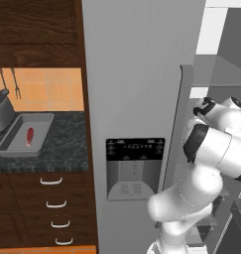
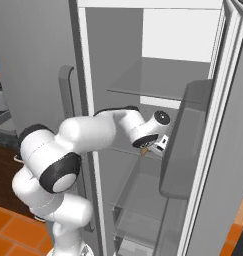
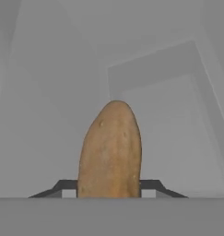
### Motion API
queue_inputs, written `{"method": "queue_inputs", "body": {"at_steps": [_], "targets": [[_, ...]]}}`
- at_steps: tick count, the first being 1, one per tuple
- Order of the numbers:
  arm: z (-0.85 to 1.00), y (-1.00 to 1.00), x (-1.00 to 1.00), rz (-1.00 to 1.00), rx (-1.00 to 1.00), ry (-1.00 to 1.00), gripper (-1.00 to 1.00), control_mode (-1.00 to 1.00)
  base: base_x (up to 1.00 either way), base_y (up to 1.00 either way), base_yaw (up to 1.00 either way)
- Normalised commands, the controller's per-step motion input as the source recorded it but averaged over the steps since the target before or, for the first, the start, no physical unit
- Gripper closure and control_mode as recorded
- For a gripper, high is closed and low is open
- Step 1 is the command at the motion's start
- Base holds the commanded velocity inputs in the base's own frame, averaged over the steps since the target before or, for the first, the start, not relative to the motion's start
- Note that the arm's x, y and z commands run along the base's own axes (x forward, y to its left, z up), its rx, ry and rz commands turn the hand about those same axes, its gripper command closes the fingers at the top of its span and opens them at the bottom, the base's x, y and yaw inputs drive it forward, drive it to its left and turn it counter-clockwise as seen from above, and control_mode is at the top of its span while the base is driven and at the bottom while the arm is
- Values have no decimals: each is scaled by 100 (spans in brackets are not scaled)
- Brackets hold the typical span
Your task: Place one sweet potato and one steak in each tupperware on the nearby counter, to pack two identical lunches.
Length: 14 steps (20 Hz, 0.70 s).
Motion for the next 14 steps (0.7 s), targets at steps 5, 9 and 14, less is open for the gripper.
{"method": "queue_inputs", "body": {"at_steps": [5,9,14], "targets": [[44,68,-58,-1,-6,-6,100,-100,0,0,0],[49,18,-96,0,-3,-7,100,-100,0,0,0],[46,17,-100,-3,0,-5,100,-100,0,0,0]]}}
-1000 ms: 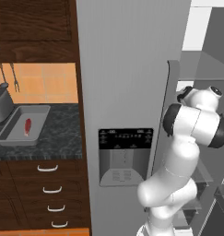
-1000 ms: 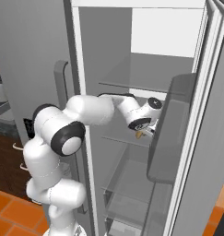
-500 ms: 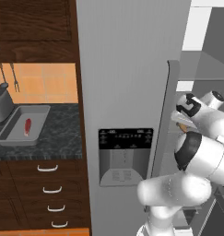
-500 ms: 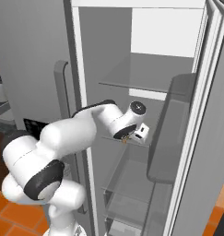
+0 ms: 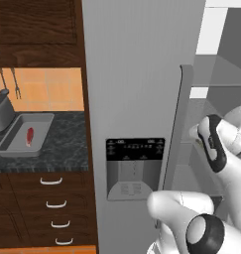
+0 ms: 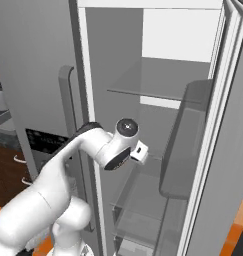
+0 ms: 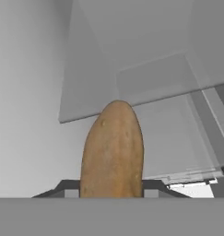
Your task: Place one sweet potato and one steak in each tupperware on the nearby counter, to pack two identical lunches.
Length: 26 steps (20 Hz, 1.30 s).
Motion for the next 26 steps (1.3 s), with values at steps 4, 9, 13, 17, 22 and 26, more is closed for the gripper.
{"method": "queue_inputs", "body": {"at_steps": [4,9,13,17,22,26], "targets": [[55,23,-100,-2,0,0,100,-100,0,0,0],[57,54,-99,-2,-2,0,100,-100,0,0,0],[37,95,-70,-3,-14,3,100,-100,0,0,0],[-8,21,-8,3,-5,7,100,100,-15,7,2],[0,0,0,0,0,0,100,100,-69,81,11],[0,0,0,0,0,0,100,100,-23,100,27]]}}
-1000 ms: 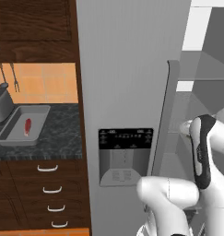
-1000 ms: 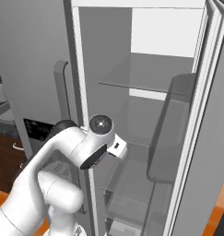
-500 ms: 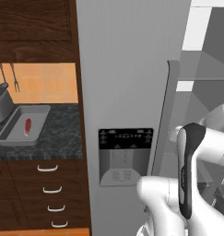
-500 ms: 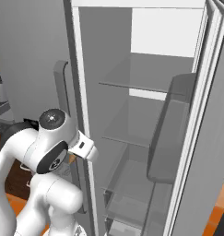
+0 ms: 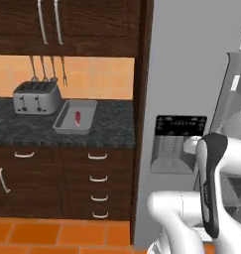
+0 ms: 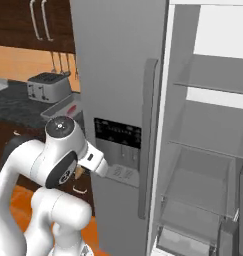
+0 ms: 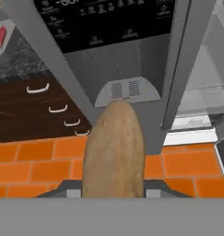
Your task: Place one sweet potato and one steak in each tupperware on the nearby counter, to pack two identical lunches.
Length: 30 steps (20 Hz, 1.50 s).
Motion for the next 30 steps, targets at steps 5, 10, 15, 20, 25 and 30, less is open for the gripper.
{"method": "queue_inputs", "body": {"at_steps": [5,10,15,20,25,30], "targets": [[0,0,0,0,0,0,100,100,2,100,32],[0,0,0,0,0,0,100,100,55,100,17],[0,0,0,0,0,0,100,100,100,98,-16],[0,0,0,0,0,0,100,100,100,41,-39],[0,0,0,0,0,0,100,100,99,0,-37],[-53,-1,73,-10,0,17,100,-100,18,0,-6]]}}
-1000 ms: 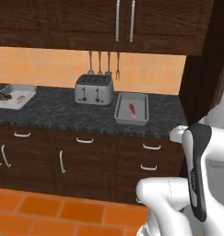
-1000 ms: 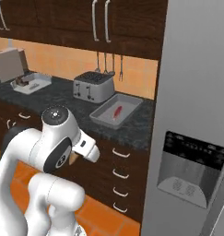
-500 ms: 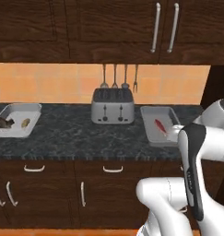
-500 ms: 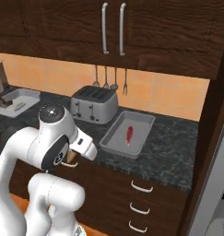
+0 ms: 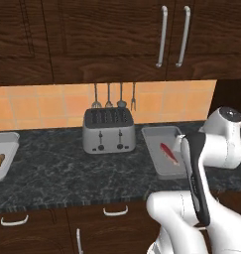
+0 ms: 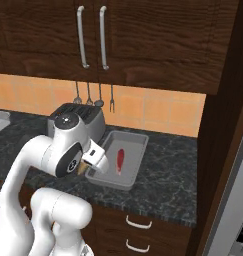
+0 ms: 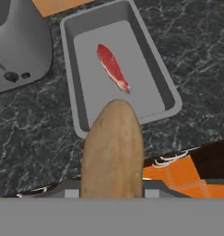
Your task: Place one sweet potato and one steak in each tupperware on the nearby counter, to pack two identical lunches.
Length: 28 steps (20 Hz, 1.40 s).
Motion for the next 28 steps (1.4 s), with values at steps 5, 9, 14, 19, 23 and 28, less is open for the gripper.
{"method": "queue_inputs", "body": {"at_steps": [5,9,14,19,23,28], "targets": [[-54,-1,100,-5,0,22,100,-100,0,0,0],[-48,-16,100,0,0,8,100,-100,0,0,0],[-51,-2,79,0,0,6,100,-100,0,0,0],[-64,-19,32,0,0,0,100,-100,0,0,0],[-61,-9,29,0,0,0,100,-100,0,0,0],[-56,0,12,0,0,0,100,-100,0,0,0]]}}
